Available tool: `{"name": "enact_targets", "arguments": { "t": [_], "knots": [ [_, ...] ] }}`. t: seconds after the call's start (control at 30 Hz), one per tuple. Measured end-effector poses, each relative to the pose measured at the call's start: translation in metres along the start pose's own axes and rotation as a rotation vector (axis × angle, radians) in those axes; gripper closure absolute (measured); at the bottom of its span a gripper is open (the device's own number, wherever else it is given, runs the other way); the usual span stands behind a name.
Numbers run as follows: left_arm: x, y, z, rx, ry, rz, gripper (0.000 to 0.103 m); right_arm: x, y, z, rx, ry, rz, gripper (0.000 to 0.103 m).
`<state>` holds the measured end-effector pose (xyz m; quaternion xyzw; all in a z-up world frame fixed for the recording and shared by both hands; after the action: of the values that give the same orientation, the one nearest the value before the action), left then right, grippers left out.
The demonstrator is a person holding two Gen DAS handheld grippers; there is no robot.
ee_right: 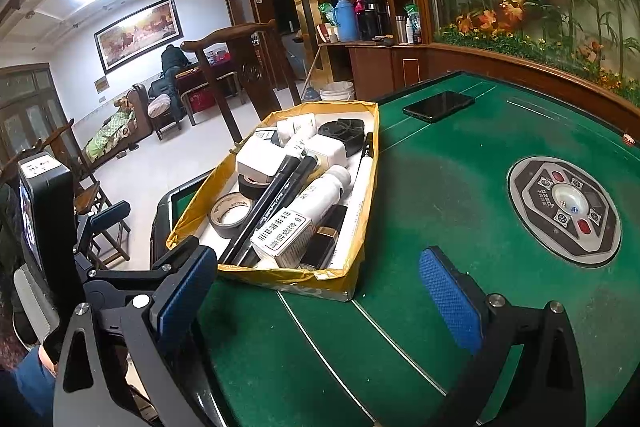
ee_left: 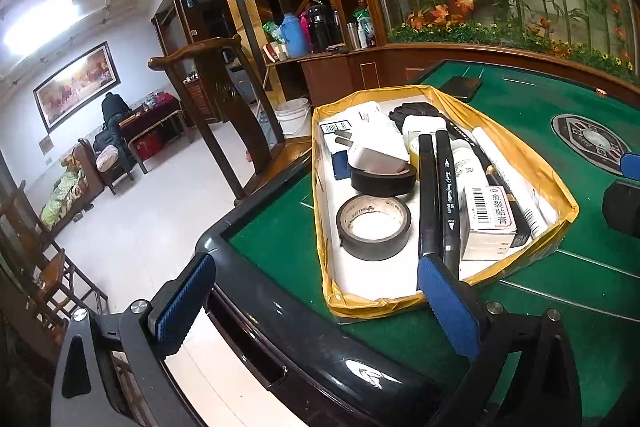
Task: Organize rigid objects
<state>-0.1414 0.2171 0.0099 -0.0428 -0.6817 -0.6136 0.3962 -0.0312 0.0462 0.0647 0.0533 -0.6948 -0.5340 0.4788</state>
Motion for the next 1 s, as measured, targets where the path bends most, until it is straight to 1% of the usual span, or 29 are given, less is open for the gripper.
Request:
{"name": "enact_targets", "arguments": {
  "t": [0.6,1.0],
  "knots": [
    [-0.001,-0.002,0.006,0.022,0.001,0.015,0.001,-0.002,-0.001,0.000,0.000,0.000,0.001,0.002],
    [-0.002,-0.003,0.013,0.050,-0.029,0.027,0.001,-0.002,0.000,0.000,-0.001,0.002,0.001,0.002]
  ]
}}
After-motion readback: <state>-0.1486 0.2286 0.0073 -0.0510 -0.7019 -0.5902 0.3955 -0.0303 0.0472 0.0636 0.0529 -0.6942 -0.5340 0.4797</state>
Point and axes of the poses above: each gripper's, at about its wrist camera, not at the fingertips, and x roughly against the way its jaws point, z to its left, y to its top, the point moved 2 cm from there along -x, roughly the way its jaws point, and after that the axes turned 15 degrees about -y, right-handed, at the moved point
